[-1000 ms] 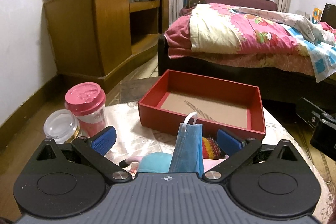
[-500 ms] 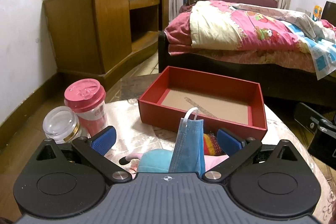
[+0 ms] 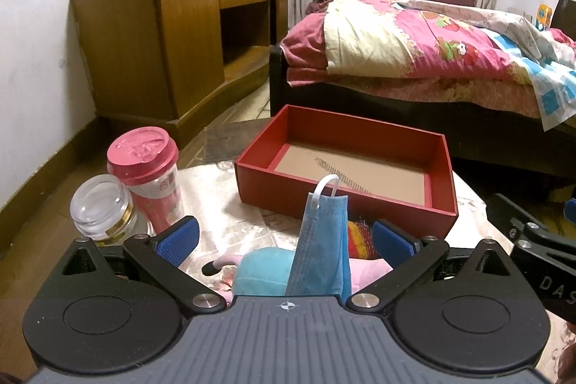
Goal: Organize soft objects
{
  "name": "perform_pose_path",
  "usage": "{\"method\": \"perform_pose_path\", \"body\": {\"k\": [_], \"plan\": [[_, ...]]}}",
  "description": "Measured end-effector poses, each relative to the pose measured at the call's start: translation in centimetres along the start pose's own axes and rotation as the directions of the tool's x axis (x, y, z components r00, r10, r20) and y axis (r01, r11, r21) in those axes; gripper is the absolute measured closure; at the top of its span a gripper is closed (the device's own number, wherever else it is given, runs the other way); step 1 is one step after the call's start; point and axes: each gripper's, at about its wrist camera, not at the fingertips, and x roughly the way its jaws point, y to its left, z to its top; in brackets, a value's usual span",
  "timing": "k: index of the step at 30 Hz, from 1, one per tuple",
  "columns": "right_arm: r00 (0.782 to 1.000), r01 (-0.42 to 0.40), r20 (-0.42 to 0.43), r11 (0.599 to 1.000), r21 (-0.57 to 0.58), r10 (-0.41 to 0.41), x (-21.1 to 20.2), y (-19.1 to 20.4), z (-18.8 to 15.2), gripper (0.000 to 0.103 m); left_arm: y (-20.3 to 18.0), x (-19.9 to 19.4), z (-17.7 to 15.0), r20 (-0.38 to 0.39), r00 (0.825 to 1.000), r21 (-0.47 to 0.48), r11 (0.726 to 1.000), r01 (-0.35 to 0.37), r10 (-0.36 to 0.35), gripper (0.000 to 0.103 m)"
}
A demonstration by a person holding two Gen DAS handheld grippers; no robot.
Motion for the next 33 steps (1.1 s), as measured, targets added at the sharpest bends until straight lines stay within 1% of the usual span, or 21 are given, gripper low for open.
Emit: {"method": "perform_pose_path", "body": {"k": [5, 28, 31, 33], "plan": [[1.0, 0.006, -0.023, 1.0, -0.015, -0.006, 0.31, 0.15, -0.18, 0.024, -0.07, 0.03, -0.1, -0.006, 1.0, 0.006, 1.0, -0.001, 0.001, 0.005], [0.999, 0.014, -0.045, 1.0, -0.003, -0.014, 0.45, -0.08, -0.19, 0.024, -0.11, 0.16, -0.32, -0.019, 1.0, 0.023, 1.0, -0.008, 0.009, 0.005], [0.998, 0.011, -0.057, 1.0, 0.011, -0.01, 0.48, -0.31, -0.25, 0.024, -0.08, 0.15, -0.28, -0.023, 1.0, 0.025, 1.0, 0.001, 0.0, 0.005], [0.998, 0.011, -0.06, 1.0, 0.012, -0.01, 0.36, -0.4, -0.21, 0.024, -0.09, 0.34, -0.25, -0.044, 0.998, 0.026, 0.999, 0.036, -0.034, 0.005]]}}
